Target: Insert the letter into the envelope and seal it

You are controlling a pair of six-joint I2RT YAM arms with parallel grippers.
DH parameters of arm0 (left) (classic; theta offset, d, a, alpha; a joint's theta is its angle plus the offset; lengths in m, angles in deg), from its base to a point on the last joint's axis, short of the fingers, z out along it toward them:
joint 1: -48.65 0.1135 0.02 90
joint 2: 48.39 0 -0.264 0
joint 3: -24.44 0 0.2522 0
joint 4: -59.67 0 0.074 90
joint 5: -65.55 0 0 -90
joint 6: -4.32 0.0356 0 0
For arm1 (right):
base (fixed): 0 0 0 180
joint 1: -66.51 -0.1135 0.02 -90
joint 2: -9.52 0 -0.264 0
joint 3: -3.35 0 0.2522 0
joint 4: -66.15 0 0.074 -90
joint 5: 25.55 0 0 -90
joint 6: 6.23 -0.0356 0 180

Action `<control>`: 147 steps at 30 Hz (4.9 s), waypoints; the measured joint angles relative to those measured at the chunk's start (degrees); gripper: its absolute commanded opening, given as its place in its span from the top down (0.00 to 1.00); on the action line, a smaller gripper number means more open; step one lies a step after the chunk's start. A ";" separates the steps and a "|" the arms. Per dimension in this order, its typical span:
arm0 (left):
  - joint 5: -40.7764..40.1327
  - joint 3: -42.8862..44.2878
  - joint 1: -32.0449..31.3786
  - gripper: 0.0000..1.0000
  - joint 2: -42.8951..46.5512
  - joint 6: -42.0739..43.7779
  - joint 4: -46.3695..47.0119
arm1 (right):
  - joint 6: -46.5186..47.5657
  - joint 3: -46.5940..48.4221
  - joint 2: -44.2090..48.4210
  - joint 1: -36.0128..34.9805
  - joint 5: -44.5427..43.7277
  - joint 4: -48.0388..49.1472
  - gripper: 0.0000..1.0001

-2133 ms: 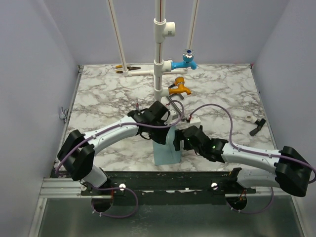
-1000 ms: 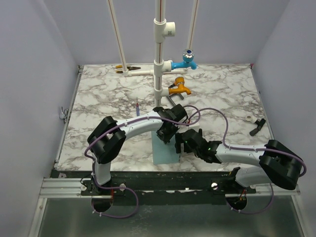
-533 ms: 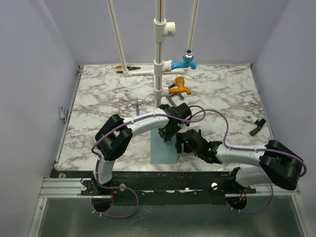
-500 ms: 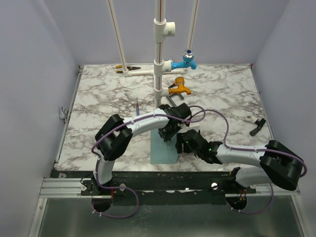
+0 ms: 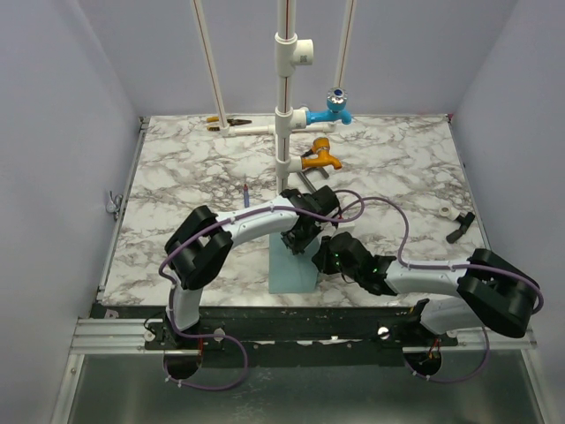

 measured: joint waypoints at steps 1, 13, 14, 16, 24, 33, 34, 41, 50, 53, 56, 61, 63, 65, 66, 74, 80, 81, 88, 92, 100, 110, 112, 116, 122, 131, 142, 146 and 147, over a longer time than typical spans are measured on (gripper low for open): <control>0.02 0.00 0.07 1.00 0.00 -0.15 0.00 | -0.35 0.00 -0.63 0.13 0.02 0.50 0.95; 0.57 -6.23 -0.90 1.00 4.22 -0.13 2.69 | -2.89 -0.61 -0.22 0.48 -1.03 1.75 0.99; 0.94 -6.12 -1.51 1.00 4.15 0.87 2.29 | -2.78 -0.81 0.37 0.59 -0.96 1.77 0.99; 1.49 -5.53 -3.13 1.00 3.85 1.55 1.60 | -2.75 -1.05 0.90 0.83 -0.96 1.29 1.00; 2.89 -3.69 -3.72 1.00 2.56 2.19 -1.31 | -3.26 -1.38 1.18 0.87 -0.96 -0.20 0.99; 4.44 -0.20 -2.86 1.00 2.56 3.72 -5.88 | -3.21 -1.40 2.97 0.85 -0.98 0.37 0.99; 4.79 -0.02 -2.75 1.00 2.56 3.89 -6.16 | -3.15 -1.40 3.17 0.85 -0.98 0.44 0.99; 6.88 -0.33 -2.23 1.00 2.86 4.04 -6.82 | -2.60 -1.46 2.73 0.85 -0.74 0.68 1.00; 10.14 2.14 -0.63 1.00 -1.40 4.22 -7.85 | -2.08 -1.46 0.79 0.98 -0.22 1.66 0.99; 10.78 5.03 0.02 1.00 -3.65 4.24 -8.74 | -1.53 -1.49 0.79 1.25 0.02 1.64 0.99; 10.93 7.89 0.26 1.00 -5.81 4.85 -10.34 | -1.51 -1.49 0.72 1.84 -0.04 1.57 0.99; 11.02 8.22 0.87 1.00 -6.23 5.11 -10.78 | -0.81 -1.49 0.94 1.86 0.39 1.99 0.99; 11.04 8.59 1.60 1.00 -6.51 5.09 -10.91 | -0.48 -1.49 1.09 1.77 0.72 2.29 0.99; 10.99 9.90 2.05 1.00 -7.32 5.51 -11.63 | -0.26 -1.49 1.11 1.73 0.79 2.36 1.00; 10.93 10.27 2.25 1.00 -7.54 5.77 -11.78 | -0.24 -1.49 1.11 1.70 0.79 2.34 0.99; 9.11 9.94 3.43 1.00 -7.17 8.37 -10.45 | -0.20 -1.49 2.16 1.55 0.33 1.81 0.99; 7.98 9.40 3.45 1.00 -6.56 10.21 -9.60 | -0.20 -1.49 2.32 1.55 -0.20 1.70 0.99; 7.89 9.40 3.50 1.00 -6.51 10.45 -9.53 | -0.20 -1.49 2.32 1.55 -0.28 1.70 0.99; 9.53 10.34 4.22 1.00 -3.98 13.29 -8.92 | -0.11 -1.46 2.36 1.55 -1.22 1.40 0.99; 11.74 9.73 4.57 1.00 -0.04 14.82 -8.74 | 0.24 -1.25 2.75 1.55 -2.73 -0.85 0.99; 15.34 3.76 4.74 1.00 5.88 16.68 -6.84 | 0.46 -0.42 4.48 1.36 -5.29 -5.11 0.95; 18.95 -10.40 3.04 1.00 21.20 22.32 -5.53 | 5.01 5.60 5.40 1.14 -3.74 -10.99 0.25; 18.51 -15.41 2.99 1.00 25.92 25.22 -4.81 | 6.62 8.11 5.73 1.16 -2.16 -12.55 0.23; 14.08 -24.35 2.75 1.00 29.77 30.62 0.52 | 7.85 13.38 7.67 1.16 -2.51 -18.67 0.42; 9.01 -29.51 1.86 1.00 30.27 34.69 6.05 | 6.14 15.32 12.81 1.92 -8.17 -27.50 0.89; 15.19 -29.40 7.50 1.00 34.77 28.72 13.20 | 5.31 8.04 10.93 10.60 -5.38 -25.05 0.99; 14.62 -41.24 7.45 1.00 34.56 25.77 27.82 | 6.16 6.23 2.43 12.59 3.30 -16.50 0.99; 14.62 -42.82 7.08 1.00 33.83 26.16 32.09 | 7.06 5.42 2.91 12.59 6.23 -12.15 0.99; 14.64 -43.28 7.06 1.00 33.81 26.34 32.76 | 7.10 4.94 3.32 12.59 6.95 -10.91 0.99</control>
